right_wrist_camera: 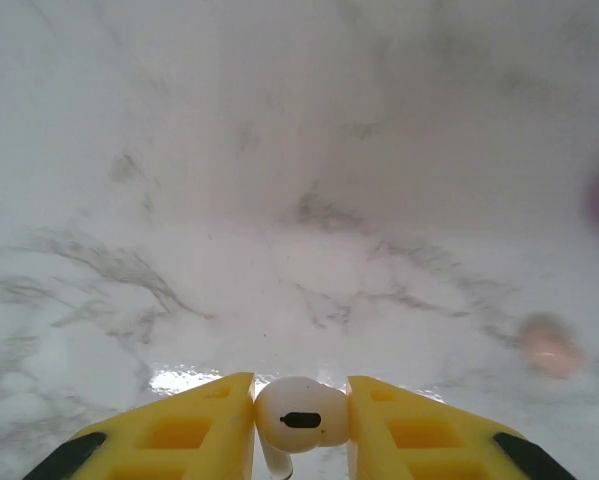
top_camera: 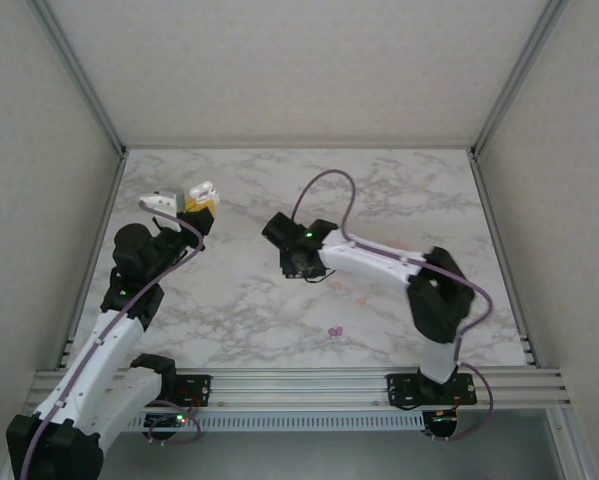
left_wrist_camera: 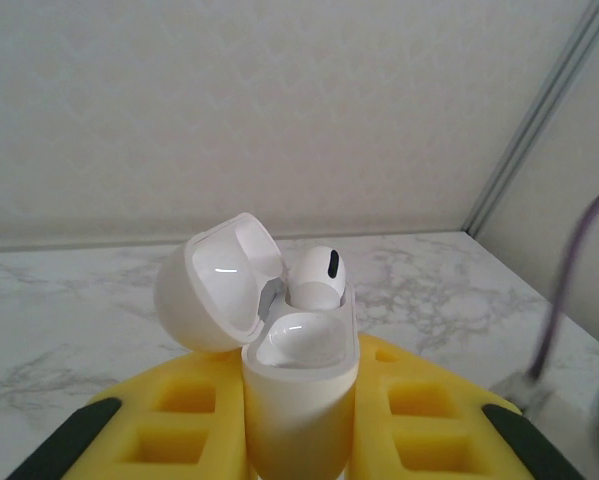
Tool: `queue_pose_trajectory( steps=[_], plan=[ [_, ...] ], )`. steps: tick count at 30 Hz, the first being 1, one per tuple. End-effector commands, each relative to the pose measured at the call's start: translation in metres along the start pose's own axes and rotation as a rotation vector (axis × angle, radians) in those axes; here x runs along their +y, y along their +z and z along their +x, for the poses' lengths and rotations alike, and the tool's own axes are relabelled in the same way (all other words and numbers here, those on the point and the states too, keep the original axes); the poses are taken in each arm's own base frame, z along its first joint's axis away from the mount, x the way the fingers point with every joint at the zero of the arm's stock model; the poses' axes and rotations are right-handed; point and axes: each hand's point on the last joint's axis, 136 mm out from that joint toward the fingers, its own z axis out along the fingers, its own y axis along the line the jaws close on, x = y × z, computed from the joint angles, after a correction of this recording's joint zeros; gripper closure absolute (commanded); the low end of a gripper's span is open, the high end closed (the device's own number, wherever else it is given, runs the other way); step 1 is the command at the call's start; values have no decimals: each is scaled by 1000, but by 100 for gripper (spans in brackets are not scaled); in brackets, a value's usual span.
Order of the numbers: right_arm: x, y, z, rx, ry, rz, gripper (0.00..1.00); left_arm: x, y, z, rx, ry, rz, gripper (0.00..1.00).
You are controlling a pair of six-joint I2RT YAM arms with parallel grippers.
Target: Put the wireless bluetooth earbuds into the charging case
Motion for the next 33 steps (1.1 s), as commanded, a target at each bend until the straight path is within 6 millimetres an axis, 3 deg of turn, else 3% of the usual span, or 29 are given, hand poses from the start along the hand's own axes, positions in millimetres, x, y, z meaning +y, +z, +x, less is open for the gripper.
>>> queue_pose_trajectory(
  steps=[1,9,15,19,23,33],
  plan=[
    [-16,-54,-38,-248,-36,-6,72,-25,5,-12,-42,-10,115,85],
    [-26,-171,-77,-592,-21,-222,73,-99,36,11,-1,35,370,86],
    [-7,-229,-86,-691,-30,-436,72,-147,49,23,-46,79,520,86],
    [6,-237,-88,-693,-26,-509,72,-171,52,28,-58,131,577,86],
    [16,-230,-90,-681,-25,-535,72,-187,51,31,-67,169,620,86],
    [24,-215,-94,-678,-23,-527,72,-197,47,31,-70,193,626,86]
  ],
)
